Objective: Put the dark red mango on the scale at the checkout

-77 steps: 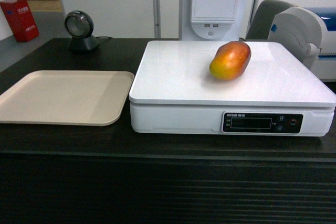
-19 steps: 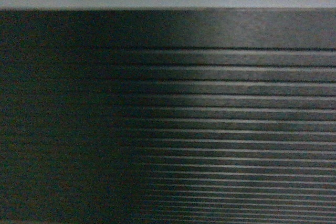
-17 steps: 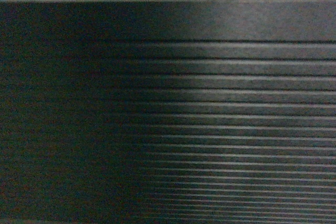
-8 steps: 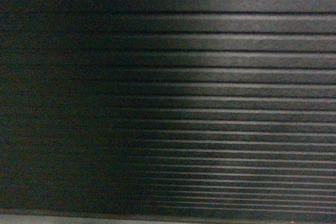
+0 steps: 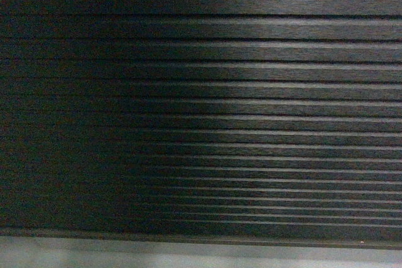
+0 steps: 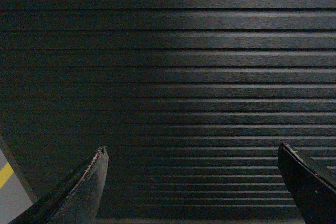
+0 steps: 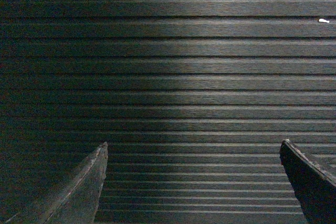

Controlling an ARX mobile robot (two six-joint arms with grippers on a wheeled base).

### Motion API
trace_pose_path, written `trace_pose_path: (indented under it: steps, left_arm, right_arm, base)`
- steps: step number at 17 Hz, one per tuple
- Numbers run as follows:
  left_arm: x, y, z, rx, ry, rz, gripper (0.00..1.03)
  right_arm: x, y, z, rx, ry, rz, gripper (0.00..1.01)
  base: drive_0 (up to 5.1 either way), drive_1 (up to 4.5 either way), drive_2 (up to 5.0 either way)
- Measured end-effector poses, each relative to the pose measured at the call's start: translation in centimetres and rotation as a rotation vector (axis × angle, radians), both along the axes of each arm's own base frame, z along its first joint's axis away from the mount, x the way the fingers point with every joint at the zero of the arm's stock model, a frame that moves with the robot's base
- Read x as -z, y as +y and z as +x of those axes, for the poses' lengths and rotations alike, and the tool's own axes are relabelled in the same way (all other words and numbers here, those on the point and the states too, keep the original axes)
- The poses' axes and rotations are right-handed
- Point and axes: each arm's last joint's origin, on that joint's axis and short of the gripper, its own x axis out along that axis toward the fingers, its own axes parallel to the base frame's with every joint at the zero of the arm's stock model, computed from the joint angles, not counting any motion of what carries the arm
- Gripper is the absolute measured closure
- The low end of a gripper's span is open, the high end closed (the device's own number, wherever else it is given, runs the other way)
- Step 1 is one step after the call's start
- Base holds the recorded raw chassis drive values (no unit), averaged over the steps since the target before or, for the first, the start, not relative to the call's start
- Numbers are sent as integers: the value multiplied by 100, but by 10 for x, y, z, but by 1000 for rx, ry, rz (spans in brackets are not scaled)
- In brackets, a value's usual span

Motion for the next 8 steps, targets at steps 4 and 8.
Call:
trace_pose_path:
  steps: [4, 8]
  left_arm:
    - [0, 0, 0, 0, 0, 0, 5]
    - [0, 0, 0, 0, 0, 0, 5]
  right_arm:
    - [0, 0, 0, 0, 0, 0, 3]
    - [0, 0, 0, 0, 0, 0, 3]
  base:
    - [0, 0, 0]
    - [0, 0, 0]
